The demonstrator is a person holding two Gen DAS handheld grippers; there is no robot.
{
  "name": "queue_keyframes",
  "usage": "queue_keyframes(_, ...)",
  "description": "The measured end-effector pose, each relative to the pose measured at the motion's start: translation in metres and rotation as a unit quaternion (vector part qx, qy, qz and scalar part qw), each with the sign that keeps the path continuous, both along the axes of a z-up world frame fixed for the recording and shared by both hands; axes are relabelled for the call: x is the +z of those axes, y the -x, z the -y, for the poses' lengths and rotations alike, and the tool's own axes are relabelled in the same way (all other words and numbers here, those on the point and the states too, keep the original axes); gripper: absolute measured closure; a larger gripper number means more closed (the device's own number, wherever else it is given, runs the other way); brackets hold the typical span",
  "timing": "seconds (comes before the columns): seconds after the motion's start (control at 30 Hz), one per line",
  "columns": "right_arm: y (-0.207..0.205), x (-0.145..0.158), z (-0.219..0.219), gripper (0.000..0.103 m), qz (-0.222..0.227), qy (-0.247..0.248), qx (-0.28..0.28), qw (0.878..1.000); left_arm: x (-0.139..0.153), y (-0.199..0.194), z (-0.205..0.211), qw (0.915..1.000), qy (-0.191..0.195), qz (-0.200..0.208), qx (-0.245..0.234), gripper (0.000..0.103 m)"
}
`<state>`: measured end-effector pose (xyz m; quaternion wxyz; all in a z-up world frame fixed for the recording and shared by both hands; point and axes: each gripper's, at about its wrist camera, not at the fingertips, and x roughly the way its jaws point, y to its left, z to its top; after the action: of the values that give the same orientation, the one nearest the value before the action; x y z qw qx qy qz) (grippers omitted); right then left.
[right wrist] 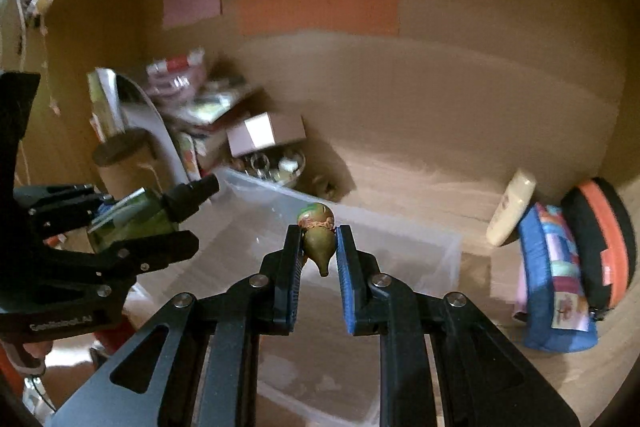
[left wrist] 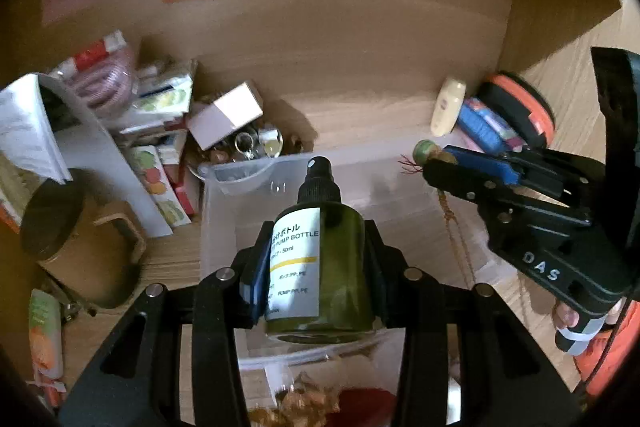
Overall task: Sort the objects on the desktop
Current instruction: 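Lower the spray bottle into the box and open the left tool while the right tool releases the charm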
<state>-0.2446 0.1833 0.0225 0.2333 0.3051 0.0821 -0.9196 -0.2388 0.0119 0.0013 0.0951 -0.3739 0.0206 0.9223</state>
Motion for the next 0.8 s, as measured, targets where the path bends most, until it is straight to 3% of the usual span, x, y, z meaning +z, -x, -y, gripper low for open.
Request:
queue_keyframes(0.3, 0.027, -0.031, 0.002, 0.088, 0.053, -0.034, 0.018, 0.998, -0.026, 0.036, -0.014, 0.9961, 0.044, 0.074, -0.017, 0.062)
queue_keyframes(0.47, 0.028, -0.035, 0.003, 0.088, 0.053, -0.055, 0.023, 0.997, -0.038, 0.042, -0.024, 0.9911, 0.084, 0.1, -0.024, 0.062)
queue_keyframes(0.8, 0.029, -0.046, 0.006, 0.088, 0.072, -0.061, 0.03, 0.995, -0.051, 0.052, -0.034, 0.9819, 0.12, 0.144, -0.027, 0.062)
